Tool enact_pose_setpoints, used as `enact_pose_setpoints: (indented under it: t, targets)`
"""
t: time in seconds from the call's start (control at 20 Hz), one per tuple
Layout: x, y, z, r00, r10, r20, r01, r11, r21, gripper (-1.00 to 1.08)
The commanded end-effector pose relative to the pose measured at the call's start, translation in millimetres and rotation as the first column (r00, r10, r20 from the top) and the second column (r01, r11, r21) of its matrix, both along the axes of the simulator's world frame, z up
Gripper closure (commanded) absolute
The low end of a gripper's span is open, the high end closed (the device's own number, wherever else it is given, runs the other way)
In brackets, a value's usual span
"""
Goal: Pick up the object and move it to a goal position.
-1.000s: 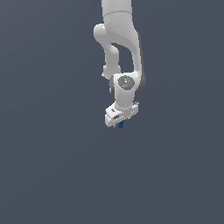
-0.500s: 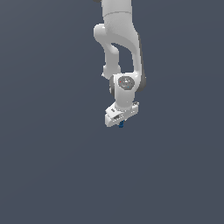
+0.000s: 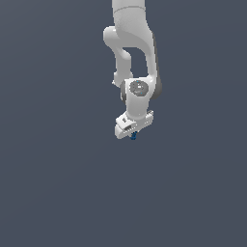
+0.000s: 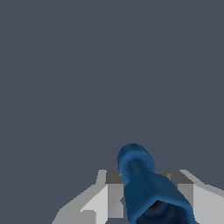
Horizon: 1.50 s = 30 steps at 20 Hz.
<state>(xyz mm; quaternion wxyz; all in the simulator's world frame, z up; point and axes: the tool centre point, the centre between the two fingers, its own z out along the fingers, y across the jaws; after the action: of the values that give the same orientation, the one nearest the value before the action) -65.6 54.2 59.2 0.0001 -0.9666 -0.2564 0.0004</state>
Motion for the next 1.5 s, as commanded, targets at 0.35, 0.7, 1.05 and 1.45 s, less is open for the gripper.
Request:
enact_pose_setpoints:
  t: [0.35,0.7,1.05,1.45]
  targets:
    - [16.1,-6.6,63.8,1.000,0.001,0.001,-0.001,1.000,0.001,1.08]
    - [34.2,-13.9,134.3,1.000,0.001,0.001,-0.001,1.000,0.002,1.08]
    - [53.2,-21.5,204.7,1.000,0.001,0.001,-0.001,1.000,0.002,1.08]
    - [75.2,-29.9,279.8,1.000,0.001,0.001,-0.001,1.000,0.002,1.08]
